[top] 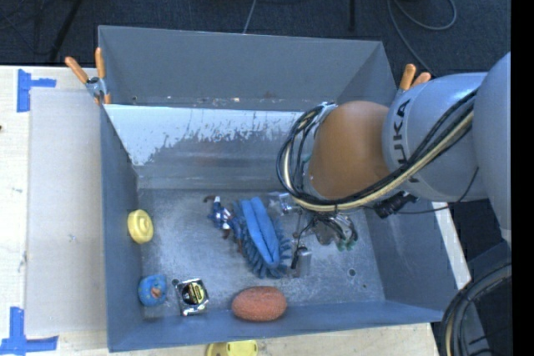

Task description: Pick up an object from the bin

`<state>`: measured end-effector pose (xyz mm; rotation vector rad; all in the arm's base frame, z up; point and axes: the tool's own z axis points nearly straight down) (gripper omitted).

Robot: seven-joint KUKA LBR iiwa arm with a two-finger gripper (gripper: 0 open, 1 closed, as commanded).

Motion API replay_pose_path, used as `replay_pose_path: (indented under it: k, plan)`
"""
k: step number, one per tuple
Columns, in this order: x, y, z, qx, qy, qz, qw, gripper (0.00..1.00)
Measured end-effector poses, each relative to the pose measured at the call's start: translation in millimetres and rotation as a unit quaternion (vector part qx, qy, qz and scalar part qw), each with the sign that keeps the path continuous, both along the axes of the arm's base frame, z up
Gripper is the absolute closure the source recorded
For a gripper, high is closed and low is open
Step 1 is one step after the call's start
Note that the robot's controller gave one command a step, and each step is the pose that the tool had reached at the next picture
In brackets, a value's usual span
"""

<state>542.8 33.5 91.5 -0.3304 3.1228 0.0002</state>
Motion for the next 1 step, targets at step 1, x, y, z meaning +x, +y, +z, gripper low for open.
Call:
replay_pose_path:
  k: [1]
  plan:
    - [0.7,18.7,-7.3,0.000,0.0012,-0.154,0.9880,0.00]
